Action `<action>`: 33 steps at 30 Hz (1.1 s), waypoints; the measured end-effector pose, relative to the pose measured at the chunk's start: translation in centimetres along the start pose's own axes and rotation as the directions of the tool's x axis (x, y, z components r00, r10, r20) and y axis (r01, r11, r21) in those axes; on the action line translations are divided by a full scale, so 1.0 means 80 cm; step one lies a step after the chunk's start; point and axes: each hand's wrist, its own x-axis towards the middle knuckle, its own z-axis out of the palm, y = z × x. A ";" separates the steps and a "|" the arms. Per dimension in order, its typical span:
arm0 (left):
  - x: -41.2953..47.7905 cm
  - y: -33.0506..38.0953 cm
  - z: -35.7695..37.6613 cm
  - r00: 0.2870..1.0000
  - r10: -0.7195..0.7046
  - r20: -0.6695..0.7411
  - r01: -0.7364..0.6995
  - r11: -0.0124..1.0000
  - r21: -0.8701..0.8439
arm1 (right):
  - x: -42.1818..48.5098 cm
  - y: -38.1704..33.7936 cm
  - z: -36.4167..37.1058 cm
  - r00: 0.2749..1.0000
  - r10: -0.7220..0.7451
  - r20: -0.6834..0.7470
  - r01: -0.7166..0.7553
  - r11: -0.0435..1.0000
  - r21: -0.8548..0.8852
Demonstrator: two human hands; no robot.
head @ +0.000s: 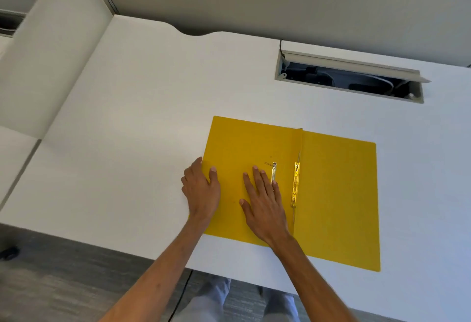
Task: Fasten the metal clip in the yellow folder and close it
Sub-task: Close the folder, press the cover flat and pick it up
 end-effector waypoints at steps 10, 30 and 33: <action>0.023 0.021 -0.040 0.997 -0.043 0.063 0.056 0.975 -0.217 | 0.002 -0.014 -0.027 0.994 0.049 0.094 -0.057 0.995 0.082; -0.168 0.225 -0.037 0.716 0.500 0.487 -0.218 0.823 -0.524 | -0.072 0.055 -0.324 0.845 0.524 -0.112 -0.254 0.575 0.778; -0.184 0.221 0.013 0.609 0.609 0.509 -0.426 0.792 -0.437 | -0.087 0.110 -0.321 0.815 0.571 -0.099 -0.292 0.552 0.781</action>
